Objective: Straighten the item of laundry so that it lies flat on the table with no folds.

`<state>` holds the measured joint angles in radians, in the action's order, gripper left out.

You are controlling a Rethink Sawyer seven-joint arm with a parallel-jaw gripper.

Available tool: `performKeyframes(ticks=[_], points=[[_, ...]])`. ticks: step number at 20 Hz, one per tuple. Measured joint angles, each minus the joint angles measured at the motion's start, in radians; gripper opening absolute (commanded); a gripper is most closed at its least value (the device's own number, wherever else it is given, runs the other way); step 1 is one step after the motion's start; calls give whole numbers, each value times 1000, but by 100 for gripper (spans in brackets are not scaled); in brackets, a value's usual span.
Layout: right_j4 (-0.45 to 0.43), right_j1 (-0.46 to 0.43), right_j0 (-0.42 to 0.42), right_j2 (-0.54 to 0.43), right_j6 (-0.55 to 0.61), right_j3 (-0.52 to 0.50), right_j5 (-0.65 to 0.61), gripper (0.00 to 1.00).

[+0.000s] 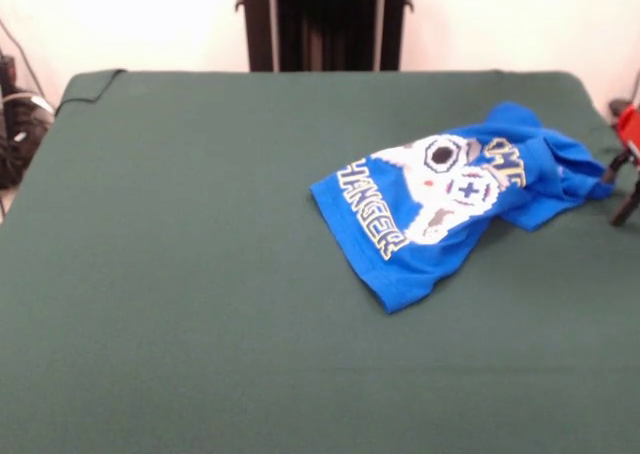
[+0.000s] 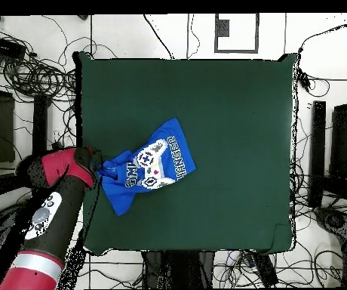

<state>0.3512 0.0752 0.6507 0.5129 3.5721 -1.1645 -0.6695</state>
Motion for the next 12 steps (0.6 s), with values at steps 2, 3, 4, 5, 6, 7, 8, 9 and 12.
performKeyframes(ticks=[2, 3, 4, 5, 6, 7, 8, 9, 12], points=[[0, 3, -1, 0, 0, -1, -11, 100], [0, 9, -1, 0, 0, -3, -24, 100], [-1, 15, -1, 0, 0, -5, -36, 100], [-1, 23, 0, 0, 0, -7, -51, 100], [-1, 30, 0, 1, 0, -10, -63, 100], [-6, 45, 1, 6, 0, -12, -94, 100], [-11, 60, 3, 10, 0, -14, -125, 100], [-16, 75, 4, 14, 0, -16, -156, 100], [-59, 126, 15, 45, 0, -16, -273, 100]])
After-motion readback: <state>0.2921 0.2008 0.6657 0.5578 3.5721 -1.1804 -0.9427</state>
